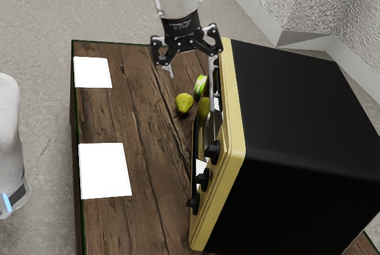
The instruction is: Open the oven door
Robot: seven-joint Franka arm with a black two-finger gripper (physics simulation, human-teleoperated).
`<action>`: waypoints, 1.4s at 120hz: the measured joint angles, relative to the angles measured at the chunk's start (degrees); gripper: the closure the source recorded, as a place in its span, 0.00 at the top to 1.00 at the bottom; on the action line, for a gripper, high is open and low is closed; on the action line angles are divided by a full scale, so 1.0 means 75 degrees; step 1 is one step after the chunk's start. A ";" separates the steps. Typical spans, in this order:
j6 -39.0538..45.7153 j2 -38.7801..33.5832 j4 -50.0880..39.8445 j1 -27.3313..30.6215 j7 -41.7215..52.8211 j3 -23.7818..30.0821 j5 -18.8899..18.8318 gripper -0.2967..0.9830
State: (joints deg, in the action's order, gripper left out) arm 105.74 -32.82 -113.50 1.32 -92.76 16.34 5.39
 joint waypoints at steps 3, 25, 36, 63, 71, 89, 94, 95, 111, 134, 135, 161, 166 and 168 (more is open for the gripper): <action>0.0005 0.0021 0.0005 0.0022 0.0028 -0.0013 0.0008 0.77; 0.0050 0.0167 0.0076 0.0140 0.0231 -0.0044 0.0096 0.77; 0.0071 0.0218 0.0101 0.0150 0.0312 -0.0045 0.0117 0.77; 0.0180 0.0222 -0.0067 0.0240 0.0466 -0.0071 0.0346 0.77; 0.0198 0.0228 -0.0108 0.0249 0.0503 -0.0078 0.0400 0.77; 0.0228 0.0358 -0.0128 0.0271 0.0571 -0.0080 0.0467 0.77; 0.0234 0.0383 -0.0152 0.0277 0.0587 -0.0080 0.0486 0.77; 0.0236 0.0386 -0.0161 0.0282 0.0590 -0.0080 0.0495 0.77; 0.0272 0.0402 -0.0319 0.0326 0.0634 -0.0081 0.0622 0.77; 0.0301 0.0416 -0.0430 0.0399 0.0693 -0.0083 0.0756 0.77; 0.0302 0.0416 -0.0434 0.0403 0.0696 -0.0083 0.0763 0.77; 0.0318 0.0469 -0.0495 0.0431 0.0759 -0.0086 0.0859 0.77; 0.0322 0.0483 -0.0497 0.0442 0.0769 -0.0085 0.0863 0.77; 0.0322 0.0487 -0.0500 0.0450 0.0773 -0.0084 0.0873 0.77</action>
State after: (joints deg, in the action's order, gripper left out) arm 108.15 -29.17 -117.24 4.69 -86.96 15.71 11.94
